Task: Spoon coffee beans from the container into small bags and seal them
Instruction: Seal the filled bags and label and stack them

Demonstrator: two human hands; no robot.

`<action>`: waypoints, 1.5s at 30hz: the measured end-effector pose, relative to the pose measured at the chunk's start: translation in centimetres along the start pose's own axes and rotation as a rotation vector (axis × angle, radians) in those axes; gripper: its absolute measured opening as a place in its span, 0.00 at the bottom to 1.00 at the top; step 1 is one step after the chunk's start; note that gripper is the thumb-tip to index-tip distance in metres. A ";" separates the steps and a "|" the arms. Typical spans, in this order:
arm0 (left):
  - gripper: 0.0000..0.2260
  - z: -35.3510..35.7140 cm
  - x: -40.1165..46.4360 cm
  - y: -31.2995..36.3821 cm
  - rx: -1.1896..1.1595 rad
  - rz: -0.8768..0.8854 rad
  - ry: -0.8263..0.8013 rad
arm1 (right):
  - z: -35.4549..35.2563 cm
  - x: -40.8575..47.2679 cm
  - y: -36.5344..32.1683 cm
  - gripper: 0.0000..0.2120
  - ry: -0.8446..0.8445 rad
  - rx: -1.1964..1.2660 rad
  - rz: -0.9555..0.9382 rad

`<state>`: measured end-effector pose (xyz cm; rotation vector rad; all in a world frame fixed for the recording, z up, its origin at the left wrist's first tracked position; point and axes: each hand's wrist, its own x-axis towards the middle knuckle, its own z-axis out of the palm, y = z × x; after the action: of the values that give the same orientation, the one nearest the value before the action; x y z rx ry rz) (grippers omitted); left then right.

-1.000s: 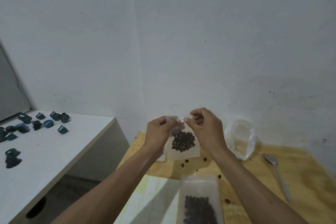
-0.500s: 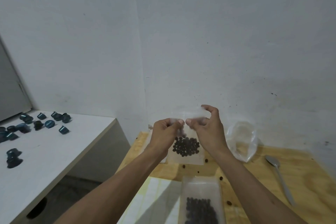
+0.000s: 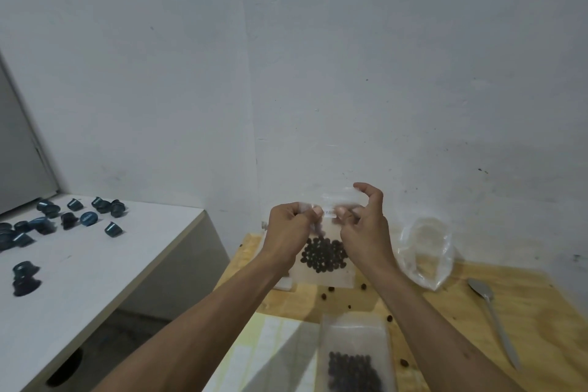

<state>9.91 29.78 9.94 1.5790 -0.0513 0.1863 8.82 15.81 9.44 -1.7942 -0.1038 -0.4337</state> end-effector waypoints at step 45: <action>0.24 -10.1 3.6 -9.4 0.554 -0.257 0.202 | 7.7 0.0 5.4 0.18 -0.314 -0.390 0.417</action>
<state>13.98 40.33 1.26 2.0888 0.3900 0.1648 12.23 21.70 2.93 -2.1909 0.1465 0.1399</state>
